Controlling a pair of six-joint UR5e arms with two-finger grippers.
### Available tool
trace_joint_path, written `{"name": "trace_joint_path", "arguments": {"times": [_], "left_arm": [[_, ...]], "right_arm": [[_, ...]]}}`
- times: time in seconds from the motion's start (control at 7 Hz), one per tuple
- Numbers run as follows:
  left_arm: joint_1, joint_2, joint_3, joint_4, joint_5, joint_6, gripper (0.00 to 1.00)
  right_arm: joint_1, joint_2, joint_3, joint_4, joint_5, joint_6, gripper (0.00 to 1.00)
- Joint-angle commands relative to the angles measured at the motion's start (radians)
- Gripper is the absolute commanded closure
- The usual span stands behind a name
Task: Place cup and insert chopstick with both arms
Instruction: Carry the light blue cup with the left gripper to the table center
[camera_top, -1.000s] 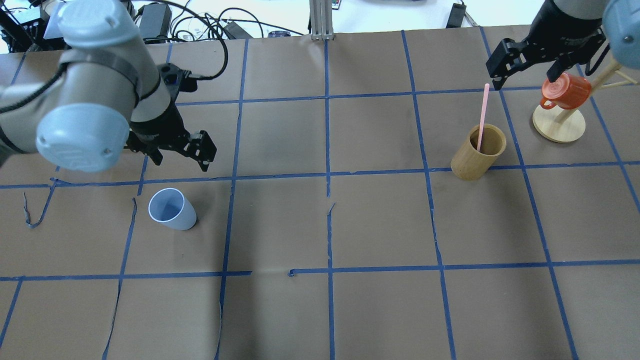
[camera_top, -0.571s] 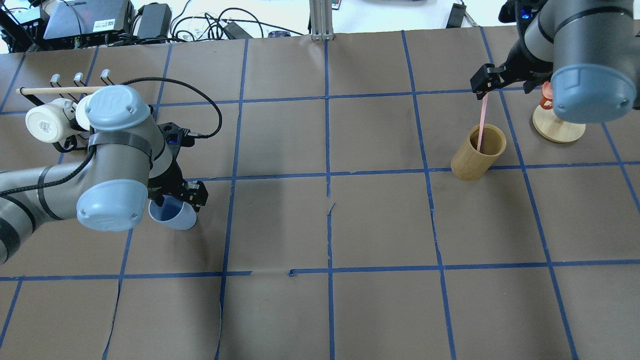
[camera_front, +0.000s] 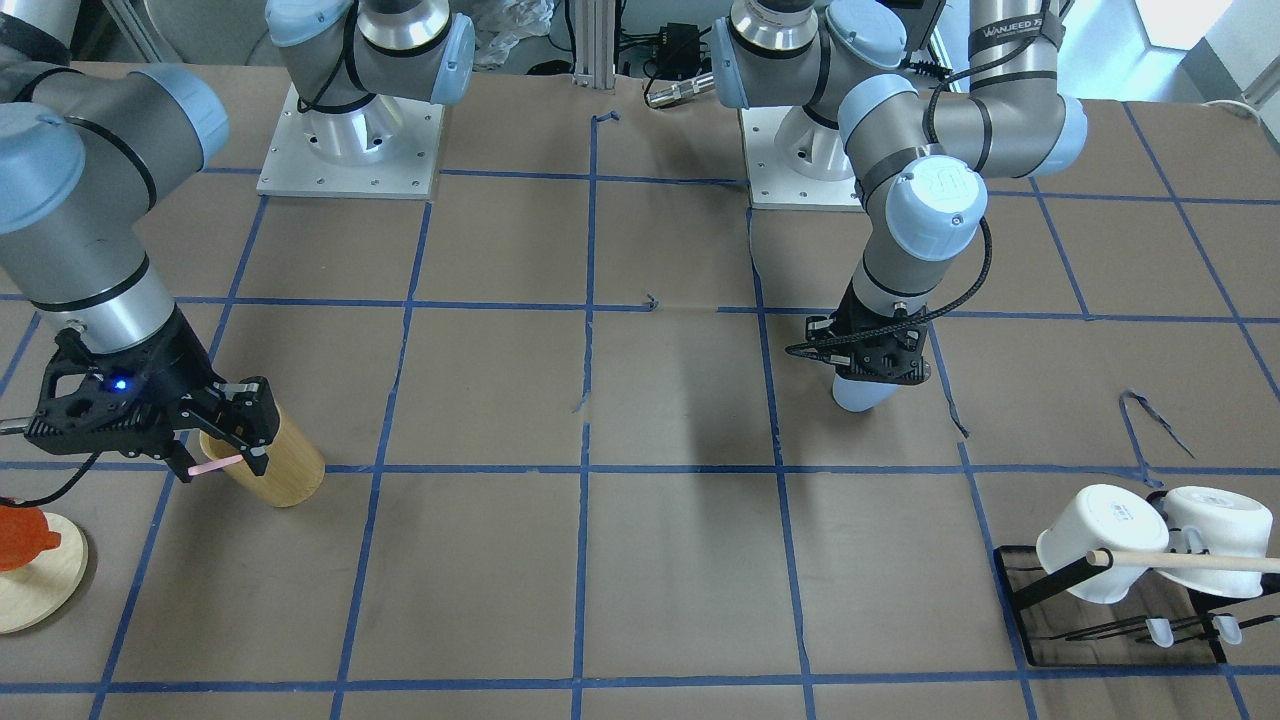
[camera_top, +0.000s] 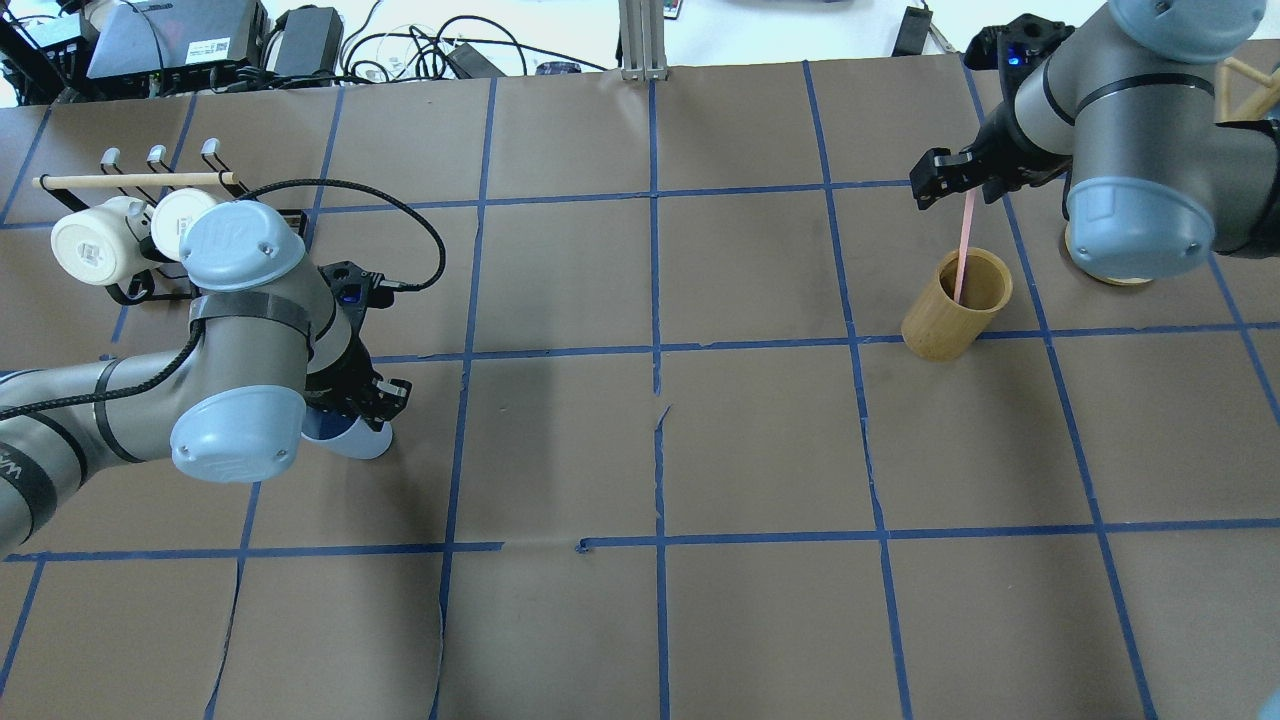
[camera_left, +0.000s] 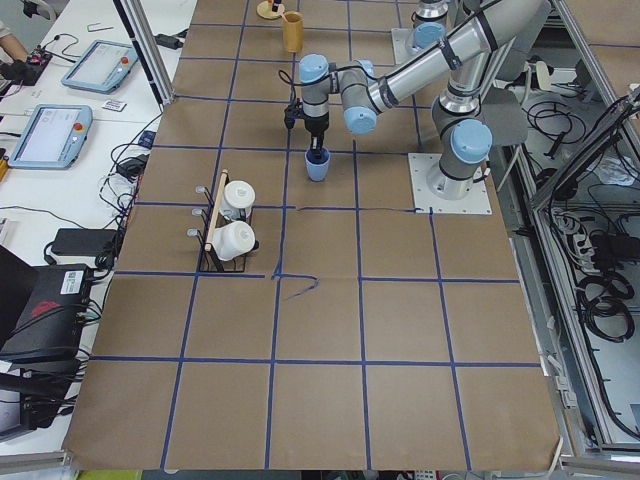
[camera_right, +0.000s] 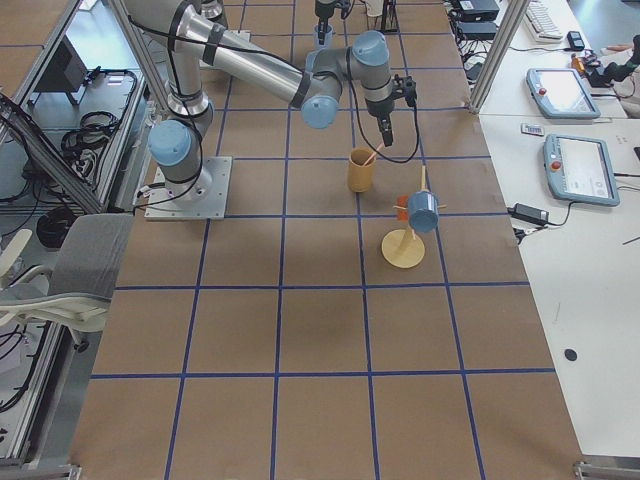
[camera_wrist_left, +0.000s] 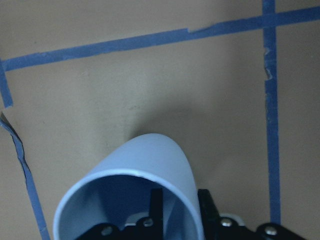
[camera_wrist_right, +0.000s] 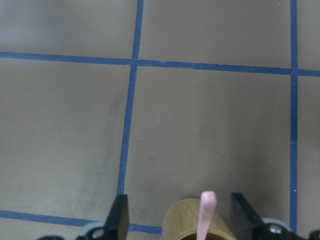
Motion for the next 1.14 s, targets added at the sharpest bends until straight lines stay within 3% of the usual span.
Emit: {"name": "trace_joint_path", "arguments": {"times": [0.0, 0.29, 0.71, 0.86, 1.0], "left_arm": [[-0.032, -0.010, 0.070, -0.005, -0.067, -0.115, 1.00], [-0.195, -0.138, 0.353, -0.116, -0.096, -0.354, 1.00], [-0.418, -0.431, 0.726, -0.144, -0.131, -0.687, 1.00], [-0.484, -0.498, 0.805, -0.160, -0.121, -0.758, 1.00], [-0.507, -0.517, 0.809, -0.179, -0.113, -0.757, 1.00]], "right_arm": [[-0.001, 0.004, 0.001, -0.003, -0.060, 0.001, 0.60], [-0.001, 0.003, -0.005, -0.003, -0.059, 0.005, 0.72], [-0.001, -0.003, -0.010, 0.002, -0.044, 0.016, 0.72], [-0.001, -0.003, -0.009, 0.002, -0.044, 0.016, 0.72], [-0.001, -0.005, -0.010, 0.005, -0.047, 0.016, 0.72]]}}
